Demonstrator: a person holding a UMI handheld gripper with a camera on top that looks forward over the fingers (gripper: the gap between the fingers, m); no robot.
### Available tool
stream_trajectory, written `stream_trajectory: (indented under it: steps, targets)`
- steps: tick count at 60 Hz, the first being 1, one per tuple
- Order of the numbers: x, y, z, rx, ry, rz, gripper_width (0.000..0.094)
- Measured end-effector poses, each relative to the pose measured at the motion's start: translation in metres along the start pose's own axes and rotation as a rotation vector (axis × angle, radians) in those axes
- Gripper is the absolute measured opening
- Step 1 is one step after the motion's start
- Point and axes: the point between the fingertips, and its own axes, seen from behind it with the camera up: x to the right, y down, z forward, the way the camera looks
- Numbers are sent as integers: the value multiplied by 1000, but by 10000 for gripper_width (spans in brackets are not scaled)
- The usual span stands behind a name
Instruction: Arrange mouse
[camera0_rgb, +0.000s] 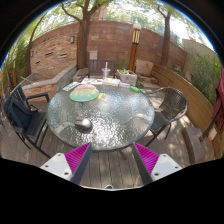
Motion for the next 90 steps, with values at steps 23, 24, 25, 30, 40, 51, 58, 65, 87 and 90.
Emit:
stream_trajectory:
  steps: [23, 24, 25, 30, 40, 51, 58, 65, 87, 90]
  targets:
    - [-98, -5, 179, -8, -159, -111, 841]
    - [-105, 0, 179, -6, -162, -119, 841]
    - [-108, -1, 184, -5, -168, -127, 842]
    - [-117, -8, 208, -7, -193, -158, 842]
    - [-128, -38, 240, 18, -244, -169, 836]
    - [-134, -49, 271, -14, -263, -132, 635]
    - [-135, -52, 274, -23, -237, -90, 499]
    - [-134, -52, 273, -33, -208, -56, 442]
    - [-99, -151, 237, 95, -40, 11, 340]
    - [-94, -199, 227, 155, -35, 35, 340]
